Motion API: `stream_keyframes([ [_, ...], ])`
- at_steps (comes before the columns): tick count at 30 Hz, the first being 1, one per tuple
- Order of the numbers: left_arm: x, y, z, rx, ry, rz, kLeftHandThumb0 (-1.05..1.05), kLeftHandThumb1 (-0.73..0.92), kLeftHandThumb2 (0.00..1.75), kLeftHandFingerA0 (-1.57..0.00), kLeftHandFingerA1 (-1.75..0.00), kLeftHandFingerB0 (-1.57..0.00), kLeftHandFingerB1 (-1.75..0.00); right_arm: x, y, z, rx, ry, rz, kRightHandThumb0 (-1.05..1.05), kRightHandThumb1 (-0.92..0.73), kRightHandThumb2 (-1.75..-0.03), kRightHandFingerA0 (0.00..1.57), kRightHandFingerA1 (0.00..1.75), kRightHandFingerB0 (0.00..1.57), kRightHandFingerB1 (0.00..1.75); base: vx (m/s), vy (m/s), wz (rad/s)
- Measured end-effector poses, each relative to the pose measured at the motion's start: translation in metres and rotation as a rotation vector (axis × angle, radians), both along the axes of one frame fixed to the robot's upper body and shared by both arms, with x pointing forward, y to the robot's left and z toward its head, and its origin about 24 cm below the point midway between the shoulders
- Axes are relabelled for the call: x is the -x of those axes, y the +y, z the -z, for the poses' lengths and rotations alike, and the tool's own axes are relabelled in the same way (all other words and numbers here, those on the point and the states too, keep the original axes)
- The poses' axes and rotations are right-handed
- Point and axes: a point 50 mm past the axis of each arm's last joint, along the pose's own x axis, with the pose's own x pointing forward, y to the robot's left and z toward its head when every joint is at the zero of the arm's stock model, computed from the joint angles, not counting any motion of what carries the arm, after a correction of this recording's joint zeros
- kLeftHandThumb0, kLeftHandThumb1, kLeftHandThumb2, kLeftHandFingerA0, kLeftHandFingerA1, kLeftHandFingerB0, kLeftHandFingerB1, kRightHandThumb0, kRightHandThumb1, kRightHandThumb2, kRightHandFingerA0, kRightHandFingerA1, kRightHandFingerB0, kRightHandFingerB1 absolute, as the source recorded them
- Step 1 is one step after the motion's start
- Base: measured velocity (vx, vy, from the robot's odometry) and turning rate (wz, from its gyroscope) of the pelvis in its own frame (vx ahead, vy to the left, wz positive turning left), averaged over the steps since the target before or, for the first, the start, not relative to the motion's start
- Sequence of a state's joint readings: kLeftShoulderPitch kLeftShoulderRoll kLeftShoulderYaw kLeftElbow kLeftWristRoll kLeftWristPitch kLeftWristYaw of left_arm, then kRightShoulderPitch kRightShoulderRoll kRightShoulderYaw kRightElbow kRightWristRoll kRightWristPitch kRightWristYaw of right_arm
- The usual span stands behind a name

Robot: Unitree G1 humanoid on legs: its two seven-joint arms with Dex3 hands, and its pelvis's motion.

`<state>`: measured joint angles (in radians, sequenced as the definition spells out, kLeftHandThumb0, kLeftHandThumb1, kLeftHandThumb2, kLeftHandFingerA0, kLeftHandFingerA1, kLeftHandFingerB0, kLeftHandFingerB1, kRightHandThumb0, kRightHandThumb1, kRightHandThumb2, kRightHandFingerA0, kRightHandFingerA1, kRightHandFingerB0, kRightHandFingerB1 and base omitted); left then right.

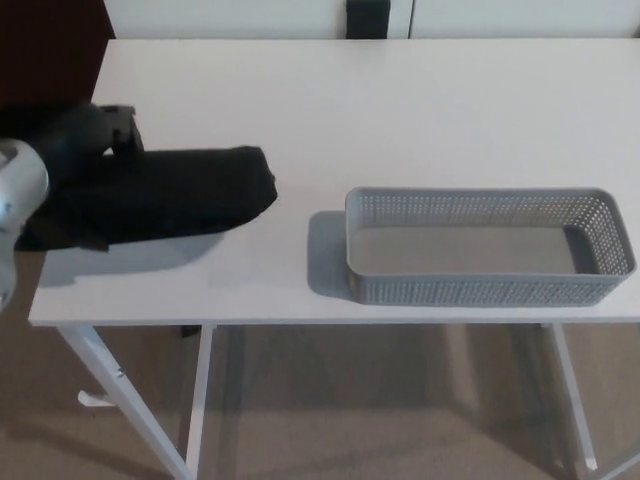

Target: The robot walk towards a table in front and pick up a black pencil case on the left hand side and put the pencil case into a small container on the right hand side

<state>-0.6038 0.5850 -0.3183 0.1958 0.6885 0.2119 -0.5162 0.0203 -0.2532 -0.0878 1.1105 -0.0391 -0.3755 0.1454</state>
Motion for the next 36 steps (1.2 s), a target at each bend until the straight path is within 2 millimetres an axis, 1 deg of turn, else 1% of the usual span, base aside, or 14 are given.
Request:
stream_keyframes([
  [1,-0.001,-0.004,-0.004,0.008,-0.009,0.012,-0.22,0.64,0.55,-0.73,-1.75,-0.56,-1.59,0.000,0.000,0.000,0.000,0.001,0.000,-0.61,-0.53,-0.57,0.92,0.55,0.71,0.46,0.00,0.000,0.00],
  [2,-0.001,-0.009,-0.008,0.017,-0.016,0.025,-0.31,0.47,0.78,-1.07,-1.40,-0.80,-1.24,0.000,0.000,0.000,0.001,0.002,0.001,-0.61,-0.52,-0.57,0.92,0.54,0.70,0.45,0.00,0.000,0.00],
  [3,-0.002,-0.015,-0.012,0.028,-0.022,0.040,-0.20,0.64,0.54,-0.70,-1.75,-0.56,-1.59,0.001,0.000,0.000,0.001,0.002,0.001,-0.60,-0.52,-0.57,0.91,0.54,0.70,0.46,0.00,0.000,0.00],
  [7,-0.003,-0.051,-0.031,0.096,-0.050,0.121,-0.14,0.66,0.52,-0.64,-1.75,-0.51,-1.61,0.000,0.000,0.000,0.001,0.001,0.001,-0.62,-0.54,-0.58,0.90,0.55,0.69,0.45,0.00,0.000,0.00],
  [12,-0.002,-0.091,-0.045,0.181,-0.052,0.203,-0.18,0.66,0.52,-0.70,-1.73,-0.53,-1.50,0.000,0.000,0.000,0.007,0.000,-0.002,-0.62,-0.53,-0.57,0.90,0.55,0.70,0.46,0.00,0.000,0.00],
  [13,-0.002,-0.098,-0.046,0.197,-0.050,0.219,-0.31,0.47,0.77,-1.01,-1.38,-0.75,-1.21,-0.001,0.000,0.000,0.009,-0.001,-0.003,-0.63,-0.54,-0.57,0.91,0.55,0.70,0.46,0.00,0.000,0.00],
  [17,-0.007,-0.129,-0.053,0.281,-0.022,0.266,-0.32,0.49,0.78,-1.03,-1.40,-0.73,-1.21,-0.004,0.000,-0.001,0.014,-0.007,-0.008,-0.61,-0.54,-0.57,0.85,0.55,0.68,0.46,0.00,0.000,0.00],
  [21,-0.010,-0.157,-0.057,0.351,0.014,0.294,-0.39,0.46,0.82,-1.07,-1.38,-0.87,-1.26,-0.007,0.000,-0.003,0.015,-0.015,-0.013,-0.64,-0.54,-0.58,0.92,0.54,0.72,0.45,0.00,0.000,0.00],
  [22,-0.011,-0.163,-0.057,0.366,0.028,0.296,-0.39,0.47,0.81,-1.05,-1.38,-0.83,-1.23,-0.007,0.000,-0.003,0.017,-0.013,-0.016,-0.63,-0.55,-0.58,0.91,0.54,0.72,0.45,0.00,0.000,0.00],
  [23,-0.012,-0.170,-0.055,0.385,0.051,0.295,-0.28,0.69,0.54,-0.62,-1.72,-0.51,-1.57,-0.007,0.000,-0.003,0.021,-0.012,-0.020,-0.63,-0.54,-0.58,0.92,0.54,0.72,0.45,0.00,0.000,0.00],
  [24,-0.013,-0.171,-0.055,0.390,0.057,0.294,-0.30,0.68,0.54,-0.62,-1.72,-0.52,-1.57,-0.008,0.000,-0.003,0.021,-0.012,-0.021,-0.64,-0.54,-0.58,0.93,0.56,0.73,0.46,0.00,0.000,0.00],
  [25,-0.014,-0.180,-0.050,0.415,0.094,0.289,-0.30,0.68,0.54,-0.62,-1.72,-0.52,-1.57,-0.008,0.001,-0.003,0.025,-0.011,-0.025,-0.64,-0.54,-0.58,0.93,0.56,0.73,0.46,0.00,0.000,0.00],
  [26,-0.015,-0.185,-0.046,0.435,0.119,0.282,-0.38,0.47,0.81,-1.05,-1.38,-0.81,-1.24,-0.008,0.001,-0.002,0.028,-0.009,-0.028,-0.64,-0.55,-0.58,0.92,0.56,0.74,0.45,0.00,0.000,0.00],
  [36,-0.017,-0.216,-0.006,0.602,0.301,0.188,-0.46,0.51,0.84,-1.06,-1.40,-0.66,-1.14,-0.009,0.006,-0.001,0.060,-0.001,-0.073,-0.67,-0.55,-0.58,0.89,0.56,0.72,0.46,0.00,0.000,0.00],
])
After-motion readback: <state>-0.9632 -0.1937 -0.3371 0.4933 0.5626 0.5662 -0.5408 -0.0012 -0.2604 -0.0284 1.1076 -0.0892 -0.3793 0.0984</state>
